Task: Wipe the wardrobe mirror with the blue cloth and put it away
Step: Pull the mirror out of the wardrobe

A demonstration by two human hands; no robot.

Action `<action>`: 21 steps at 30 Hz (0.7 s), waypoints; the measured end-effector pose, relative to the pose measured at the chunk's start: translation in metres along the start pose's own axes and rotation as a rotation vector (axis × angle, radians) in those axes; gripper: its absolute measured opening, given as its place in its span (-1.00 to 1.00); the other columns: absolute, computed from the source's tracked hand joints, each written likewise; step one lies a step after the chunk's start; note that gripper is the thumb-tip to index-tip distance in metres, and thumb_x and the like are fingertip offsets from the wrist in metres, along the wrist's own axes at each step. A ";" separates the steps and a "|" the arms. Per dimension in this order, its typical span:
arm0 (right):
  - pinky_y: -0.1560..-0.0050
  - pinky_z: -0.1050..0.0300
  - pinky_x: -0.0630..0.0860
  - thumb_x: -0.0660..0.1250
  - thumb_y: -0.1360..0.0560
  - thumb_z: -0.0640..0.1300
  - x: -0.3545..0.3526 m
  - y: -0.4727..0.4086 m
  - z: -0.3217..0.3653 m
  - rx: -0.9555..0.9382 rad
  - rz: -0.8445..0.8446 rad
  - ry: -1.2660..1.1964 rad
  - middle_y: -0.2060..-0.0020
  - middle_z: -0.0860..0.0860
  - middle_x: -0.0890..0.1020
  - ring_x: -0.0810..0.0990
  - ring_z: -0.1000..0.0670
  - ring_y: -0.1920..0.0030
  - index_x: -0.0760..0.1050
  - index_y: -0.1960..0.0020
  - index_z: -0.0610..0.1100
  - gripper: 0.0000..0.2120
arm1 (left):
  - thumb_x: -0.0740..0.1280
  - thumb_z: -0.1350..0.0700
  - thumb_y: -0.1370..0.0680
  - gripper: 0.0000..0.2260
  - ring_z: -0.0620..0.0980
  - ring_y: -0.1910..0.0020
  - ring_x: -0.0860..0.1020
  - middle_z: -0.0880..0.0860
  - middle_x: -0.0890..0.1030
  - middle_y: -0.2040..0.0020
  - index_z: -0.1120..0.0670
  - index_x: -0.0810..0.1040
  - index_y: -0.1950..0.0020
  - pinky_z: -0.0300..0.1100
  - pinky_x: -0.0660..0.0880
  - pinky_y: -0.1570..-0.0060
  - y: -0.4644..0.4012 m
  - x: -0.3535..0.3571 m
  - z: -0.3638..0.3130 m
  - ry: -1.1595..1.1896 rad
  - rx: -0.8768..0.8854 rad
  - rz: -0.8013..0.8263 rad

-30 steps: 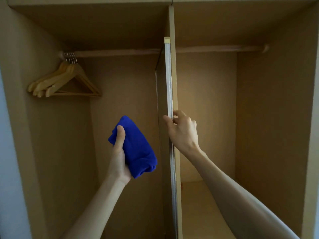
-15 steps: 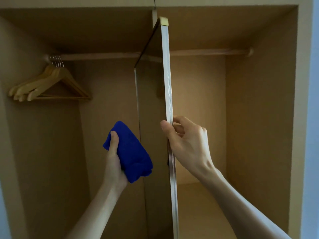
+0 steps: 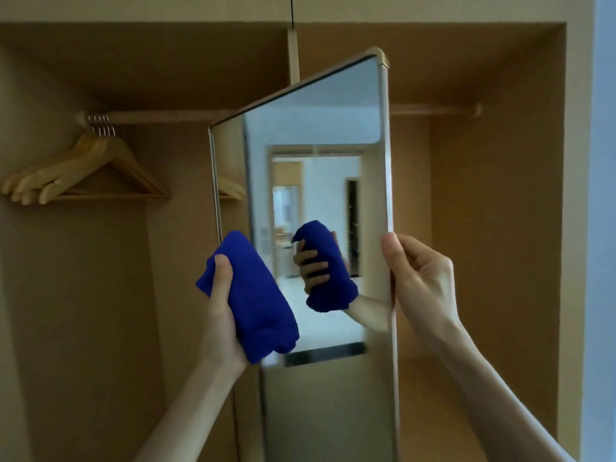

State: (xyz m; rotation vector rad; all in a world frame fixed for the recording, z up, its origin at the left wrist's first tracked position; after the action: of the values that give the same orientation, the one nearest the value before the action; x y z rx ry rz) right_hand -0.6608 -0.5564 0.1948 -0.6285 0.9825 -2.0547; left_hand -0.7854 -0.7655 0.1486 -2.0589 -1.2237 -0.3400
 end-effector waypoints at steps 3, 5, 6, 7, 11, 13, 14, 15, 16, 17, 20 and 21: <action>0.43 0.22 0.32 0.24 -0.67 -0.01 -0.008 -0.012 -0.016 0.050 -0.054 0.002 0.50 -0.02 0.35 0.33 0.03 0.44 0.41 0.30 -0.30 -0.53 | 0.18 -0.29 -0.51 -0.54 -0.08 0.45 0.54 -0.01 0.58 0.36 0.09 0.61 0.14 -0.27 0.46 0.50 0.000 0.006 -0.001 -0.082 0.039 0.055; 0.46 0.29 0.24 0.22 -0.68 0.01 -0.011 -0.019 -0.024 0.101 -0.070 0.019 0.54 0.09 0.30 0.25 0.11 0.50 0.31 0.35 -0.22 -0.51 | 0.04 -0.21 -0.62 -0.50 -0.08 0.44 0.60 0.01 0.64 0.35 0.13 0.59 0.09 -0.27 0.50 0.49 0.002 0.011 -0.003 -0.133 0.085 0.097; 0.48 0.32 0.20 0.21 -0.69 0.01 -0.011 -0.022 -0.028 0.123 -0.076 0.031 0.56 0.15 0.27 0.21 0.15 0.52 0.26 0.38 -0.15 -0.50 | -0.01 -0.21 -0.64 -0.48 -0.06 0.35 0.65 0.05 0.69 0.26 0.15 0.59 0.01 -0.25 0.54 0.41 0.002 0.014 -0.004 -0.162 0.096 0.108; 0.49 0.33 0.18 0.20 -0.70 0.01 -0.012 -0.026 -0.032 0.140 -0.080 0.040 0.58 0.16 0.27 0.20 0.16 0.54 0.23 0.39 -0.12 -0.49 | -0.01 -0.24 -0.64 -0.44 0.00 0.17 0.69 0.13 0.71 0.09 0.16 0.57 -0.14 -0.19 0.59 0.25 0.001 0.016 -0.008 -0.194 0.115 0.103; 0.38 0.12 0.21 0.19 -0.71 0.06 -0.010 -0.040 -0.057 0.239 -0.107 -0.048 0.41 -0.14 0.36 0.27 -0.09 0.40 0.27 0.30 -0.30 -0.46 | 0.23 -0.41 -0.49 -0.21 0.29 -0.37 0.45 0.28 0.48 -0.38 0.19 0.38 -0.45 0.27 0.26 -0.42 0.005 0.014 -0.016 -0.214 0.167 0.075; 0.40 0.11 0.31 0.18 -0.71 0.07 -0.008 -0.046 -0.069 0.275 -0.134 -0.056 0.40 -0.20 0.44 0.36 -0.13 0.39 0.37 0.27 -0.28 -0.49 | 0.28 -0.40 -0.46 -0.23 0.28 -0.34 0.49 0.27 0.53 -0.34 0.19 0.46 -0.39 0.30 0.25 -0.42 0.008 0.013 -0.019 -0.203 0.205 0.036; 0.42 0.14 0.39 0.17 -0.71 0.06 -0.008 -0.048 -0.072 0.286 -0.144 -0.035 0.43 -0.15 0.50 0.43 -0.11 0.42 0.41 0.26 -0.28 -0.49 | 0.29 -0.40 -0.45 -0.25 0.28 -0.32 0.51 0.26 0.55 -0.32 0.18 0.49 -0.36 0.30 0.26 -0.42 0.008 0.013 -0.021 -0.212 0.220 0.030; 0.43 0.19 0.45 0.16 -0.72 0.05 -0.007 -0.050 -0.075 0.287 -0.155 -0.013 0.48 -0.04 0.54 0.49 0.00 0.46 0.44 0.25 -0.27 -0.51 | 0.30 -0.40 -0.44 -0.27 0.27 -0.30 0.52 0.25 0.57 -0.30 0.17 0.52 -0.33 0.30 0.27 -0.41 0.008 0.012 -0.022 -0.225 0.229 0.026; 0.43 0.27 0.47 0.16 -0.72 0.03 -0.007 -0.052 -0.079 0.284 -0.167 0.008 0.51 0.04 0.55 0.51 0.10 0.48 0.47 0.25 -0.24 -0.53 | 0.31 -0.41 -0.42 -0.27 0.26 -0.29 0.54 0.24 0.59 -0.28 0.16 0.54 -0.31 0.29 0.28 -0.41 0.008 0.011 -0.023 -0.237 0.237 0.011; 0.42 0.35 0.48 0.16 -0.72 0.02 -0.006 -0.053 -0.082 0.274 -0.178 0.028 0.49 0.06 0.56 0.52 0.17 0.47 0.49 0.23 -0.23 -0.55 | 0.32 -0.42 -0.41 -0.28 0.25 -0.28 0.55 0.24 0.60 -0.26 0.14 0.57 -0.28 0.29 0.29 -0.40 0.007 0.009 -0.024 -0.246 0.245 -0.006; 0.20 0.33 0.57 0.17 -0.71 0.01 -0.004 -0.056 -0.088 0.259 -0.194 0.093 0.28 -0.02 0.61 0.61 0.10 0.23 0.57 0.08 -0.17 -0.65 | 0.34 -0.46 -0.33 -0.29 0.26 -0.21 0.59 0.24 0.64 -0.19 0.10 0.62 -0.17 0.27 0.38 -0.34 0.005 0.007 -0.027 -0.291 0.266 -0.051; 0.08 0.23 0.59 0.17 -0.72 0.00 -0.004 -0.056 -0.088 0.254 -0.195 0.155 0.17 -0.02 0.63 0.61 0.04 0.12 0.58 -0.03 -0.15 -0.70 | 0.35 -0.48 -0.30 -0.28 0.26 -0.19 0.60 0.23 0.65 -0.16 0.09 0.63 -0.14 0.24 0.42 -0.31 0.005 0.007 -0.027 -0.305 0.276 -0.064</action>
State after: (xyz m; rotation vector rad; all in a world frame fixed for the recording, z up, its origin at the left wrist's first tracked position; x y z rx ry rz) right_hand -0.7424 -0.4919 0.1888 -0.4508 0.7500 -2.3823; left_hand -0.7743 -0.7808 0.1699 -1.8795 -1.4302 0.1166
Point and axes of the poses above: each hand's wrist, its own y-axis away from the middle knuckle, its own x-axis out of the palm, z = x × y, the point moved 4 cm from there along -y, towards the middle knuckle
